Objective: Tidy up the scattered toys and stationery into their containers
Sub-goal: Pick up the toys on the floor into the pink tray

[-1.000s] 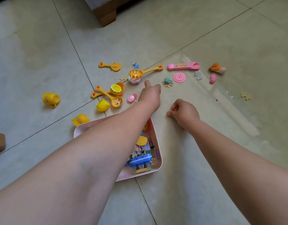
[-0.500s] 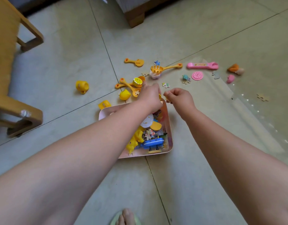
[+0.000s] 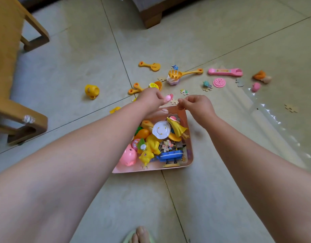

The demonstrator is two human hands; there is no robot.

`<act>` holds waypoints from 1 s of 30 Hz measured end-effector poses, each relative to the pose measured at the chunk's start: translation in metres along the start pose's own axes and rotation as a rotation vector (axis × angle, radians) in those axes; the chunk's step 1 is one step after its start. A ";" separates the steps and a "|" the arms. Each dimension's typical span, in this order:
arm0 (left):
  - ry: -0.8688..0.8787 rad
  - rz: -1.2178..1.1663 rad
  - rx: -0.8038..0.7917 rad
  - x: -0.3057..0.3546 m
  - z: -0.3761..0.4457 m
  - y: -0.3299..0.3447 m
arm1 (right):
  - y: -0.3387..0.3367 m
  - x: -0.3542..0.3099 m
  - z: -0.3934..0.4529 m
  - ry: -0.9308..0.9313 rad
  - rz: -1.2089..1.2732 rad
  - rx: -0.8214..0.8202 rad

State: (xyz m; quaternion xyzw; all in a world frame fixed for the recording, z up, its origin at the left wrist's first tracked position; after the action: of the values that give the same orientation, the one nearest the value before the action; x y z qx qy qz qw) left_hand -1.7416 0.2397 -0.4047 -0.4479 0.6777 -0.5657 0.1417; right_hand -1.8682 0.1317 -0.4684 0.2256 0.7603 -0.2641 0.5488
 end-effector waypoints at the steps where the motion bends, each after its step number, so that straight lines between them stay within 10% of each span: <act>1: -0.045 0.058 0.038 -0.008 0.008 -0.001 | 0.001 0.002 0.004 0.004 0.015 0.033; 6: -0.150 0.174 0.072 -0.034 0.036 0.008 | 0.000 0.012 0.035 0.040 -0.084 0.169; 18: -0.033 0.317 0.065 -0.053 0.074 0.032 | 0.027 0.028 0.083 0.021 -0.651 -0.068; 30: 0.147 0.479 0.125 -0.034 0.060 0.021 | 0.011 0.034 0.073 0.060 -0.339 0.111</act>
State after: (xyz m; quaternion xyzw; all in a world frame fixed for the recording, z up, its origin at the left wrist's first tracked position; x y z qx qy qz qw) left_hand -1.6906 0.2264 -0.4532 -0.2225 0.7368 -0.5878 0.2493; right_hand -1.8191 0.0943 -0.5216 0.1321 0.7878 -0.3876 0.4600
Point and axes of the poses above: each hand's wrist, its own z-axis towards the middle knuckle, its own y-axis out of the palm, x = y × z, the point moved 4 cm from there along z, towards the middle knuckle, and after that the axes turned 8 degrees about z, right-handed, at the moved point
